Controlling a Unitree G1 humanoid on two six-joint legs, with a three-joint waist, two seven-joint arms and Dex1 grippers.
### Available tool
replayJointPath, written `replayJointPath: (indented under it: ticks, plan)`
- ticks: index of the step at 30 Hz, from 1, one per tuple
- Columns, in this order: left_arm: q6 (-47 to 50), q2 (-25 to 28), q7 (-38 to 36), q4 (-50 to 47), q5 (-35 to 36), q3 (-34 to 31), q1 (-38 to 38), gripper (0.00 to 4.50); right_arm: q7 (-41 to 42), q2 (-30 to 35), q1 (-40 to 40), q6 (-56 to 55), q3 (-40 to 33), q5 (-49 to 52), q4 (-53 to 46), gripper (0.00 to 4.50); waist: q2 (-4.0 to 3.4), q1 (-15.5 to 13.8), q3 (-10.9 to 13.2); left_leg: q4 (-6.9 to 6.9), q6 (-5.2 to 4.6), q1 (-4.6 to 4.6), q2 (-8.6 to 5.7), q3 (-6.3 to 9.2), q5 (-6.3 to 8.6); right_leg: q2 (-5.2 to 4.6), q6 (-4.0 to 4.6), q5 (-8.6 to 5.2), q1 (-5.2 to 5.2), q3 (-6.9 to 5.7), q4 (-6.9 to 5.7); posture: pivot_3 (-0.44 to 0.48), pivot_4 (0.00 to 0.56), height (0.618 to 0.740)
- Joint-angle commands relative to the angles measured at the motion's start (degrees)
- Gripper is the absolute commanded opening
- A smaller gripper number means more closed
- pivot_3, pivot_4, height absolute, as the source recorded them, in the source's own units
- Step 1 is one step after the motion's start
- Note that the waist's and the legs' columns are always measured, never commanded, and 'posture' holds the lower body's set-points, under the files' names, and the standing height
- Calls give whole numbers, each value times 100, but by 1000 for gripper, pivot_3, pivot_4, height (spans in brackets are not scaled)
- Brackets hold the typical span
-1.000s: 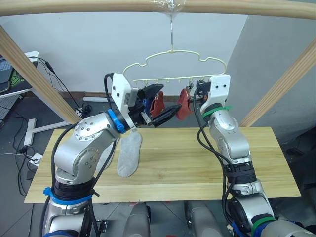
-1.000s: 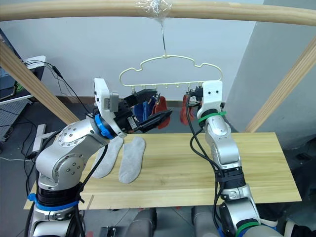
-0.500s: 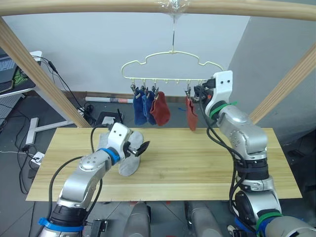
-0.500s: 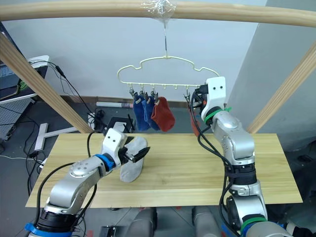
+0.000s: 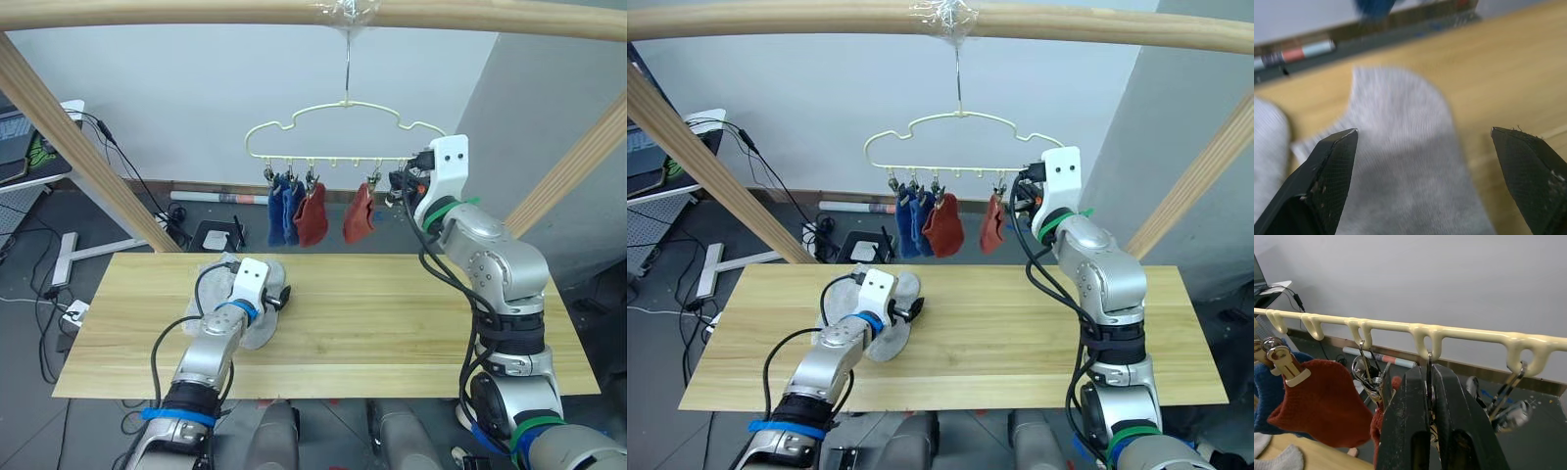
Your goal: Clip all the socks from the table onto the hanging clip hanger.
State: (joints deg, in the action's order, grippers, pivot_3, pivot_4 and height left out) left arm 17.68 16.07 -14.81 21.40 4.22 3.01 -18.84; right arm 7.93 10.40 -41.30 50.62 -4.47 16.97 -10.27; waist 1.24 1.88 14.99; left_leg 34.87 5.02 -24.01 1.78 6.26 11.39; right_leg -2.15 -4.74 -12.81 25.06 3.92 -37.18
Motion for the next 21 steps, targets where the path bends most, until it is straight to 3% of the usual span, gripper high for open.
replayJointPath:
  ticks: [1, 4, 18, 21]
  plan:
    - [-62, 14, -99, 494, -54, -75, -25, 4500, -63, 39, 54, 83, -61, -5, -228, 36, 0, 1, 0, 0, 0, 0, 0, 4, 0, 0, 0, 0, 0, -3, -2, 9, 267, 740]
    - [-114, 73, -181, 546, -169, -7, 7, 3970, -91, 77, 73, 167, -131, 20, -278, 0, 0, 9, 0, 2, 0, 12, 0, 1, 0, 0, -11, -6, -12, -1, -2, -2, 267, 740]
    - [-414, -144, -373, -6, -235, 154, 177, 62, -30, 207, -89, 443, -384, 139, -206, 0, 0, 5, 0, 2, 0, 14, -1, 1, 0, -1, -13, -7, -17, -1, 2, -11, 265, 740]
    - [-371, -420, -527, -544, 7, 187, 284, 28, -299, 30, -462, 1012, -912, 439, -98, 0, -1, 2, 0, 2, 0, 10, -2, 2, 0, -2, -10, -5, -17, -1, 5, -19, 260, 740]
